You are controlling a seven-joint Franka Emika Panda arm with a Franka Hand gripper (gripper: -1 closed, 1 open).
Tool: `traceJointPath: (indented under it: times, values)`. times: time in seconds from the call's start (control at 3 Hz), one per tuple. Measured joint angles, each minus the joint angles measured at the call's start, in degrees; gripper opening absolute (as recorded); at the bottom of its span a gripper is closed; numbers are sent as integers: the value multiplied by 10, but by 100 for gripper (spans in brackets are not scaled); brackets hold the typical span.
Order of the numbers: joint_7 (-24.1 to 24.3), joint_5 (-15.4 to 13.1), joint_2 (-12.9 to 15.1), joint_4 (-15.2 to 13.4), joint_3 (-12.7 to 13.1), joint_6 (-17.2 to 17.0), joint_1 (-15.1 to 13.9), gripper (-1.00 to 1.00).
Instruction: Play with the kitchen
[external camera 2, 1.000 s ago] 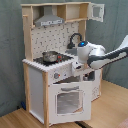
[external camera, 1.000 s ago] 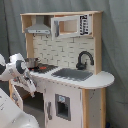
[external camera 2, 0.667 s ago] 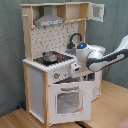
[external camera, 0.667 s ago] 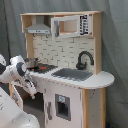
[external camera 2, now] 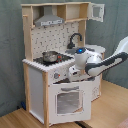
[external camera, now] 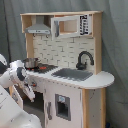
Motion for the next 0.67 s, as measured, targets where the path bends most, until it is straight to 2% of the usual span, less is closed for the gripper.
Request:
traceJointPath:
  times: [0.67]
  values:
    - [89,25,0,4,43,64,-1,-100]
